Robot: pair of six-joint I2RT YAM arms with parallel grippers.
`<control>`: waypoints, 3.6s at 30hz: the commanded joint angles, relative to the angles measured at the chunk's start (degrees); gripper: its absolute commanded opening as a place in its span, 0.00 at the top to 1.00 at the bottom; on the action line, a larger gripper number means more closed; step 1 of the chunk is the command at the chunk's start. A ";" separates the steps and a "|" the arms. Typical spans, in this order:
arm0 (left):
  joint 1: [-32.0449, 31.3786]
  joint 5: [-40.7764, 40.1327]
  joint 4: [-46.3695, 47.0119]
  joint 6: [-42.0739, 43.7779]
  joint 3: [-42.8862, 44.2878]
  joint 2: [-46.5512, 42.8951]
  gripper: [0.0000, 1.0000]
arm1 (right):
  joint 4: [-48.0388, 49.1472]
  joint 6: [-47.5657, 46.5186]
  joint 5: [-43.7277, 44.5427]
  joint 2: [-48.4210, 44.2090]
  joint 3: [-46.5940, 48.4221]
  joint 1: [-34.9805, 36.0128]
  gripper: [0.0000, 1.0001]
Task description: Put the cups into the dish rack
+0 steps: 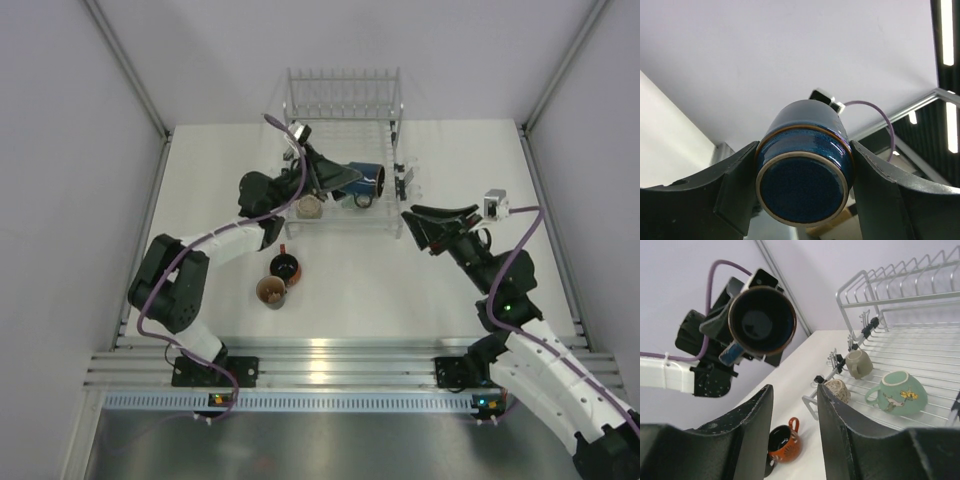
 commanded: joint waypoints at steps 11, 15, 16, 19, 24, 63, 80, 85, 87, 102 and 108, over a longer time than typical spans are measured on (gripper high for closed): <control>3.11 -22.46 -71.00 59.09 24.85 -5.34 1.00 | -6.71 -5.03 4.30 -2.82 1.04 -3.03 0.58; 2.40 -30.31 -74.98 64.05 25.48 -3.85 1.00 | -6.71 -4.85 4.21 -2.55 0.86 -3.56 0.58; 1.88 -32.08 -75.76 64.84 26.00 -3.14 1.00 | -6.71 -4.94 4.21 -2.29 0.86 -3.91 0.58; 0.56 -37.87 -77.08 68.27 29.86 -0.51 1.00 | -6.97 -4.85 4.30 -2.47 0.86 -4.35 0.57; 0.20 -45.44 -79.37 73.19 37.68 6.16 1.00 | -7.15 -4.94 4.03 -2.29 0.68 -4.97 0.57; 0.03 -51.35 -92.82 86.38 57.03 29.73 1.00 | 4.28 0.86 -8.09 5.88 -4.41 -17.63 0.57; -0.67 -50.47 -99.23 87.87 60.81 33.78 1.00 | 3.93 1.12 -8.53 5.53 -4.33 -17.71 0.57; -0.85 -51.61 -100.38 87.52 61.51 34.39 0.79 | 3.75 1.12 -8.62 5.44 -4.24 -17.80 0.57; -0.85 -51.87 -100.47 87.26 61.52 34.39 0.63 | 3.75 1.04 -8.62 5.53 -4.15 -17.80 0.57; -0.94 -52.58 -100.29 86.56 62.13 34.13 0.14 | 3.58 1.04 -9.06 5.09 -4.15 -17.98 0.56; -1.11 -53.37 -100.20 86.47 65.11 33.87 0.14 | 3.58 1.04 -8.97 4.92 -4.33 -18.06 0.56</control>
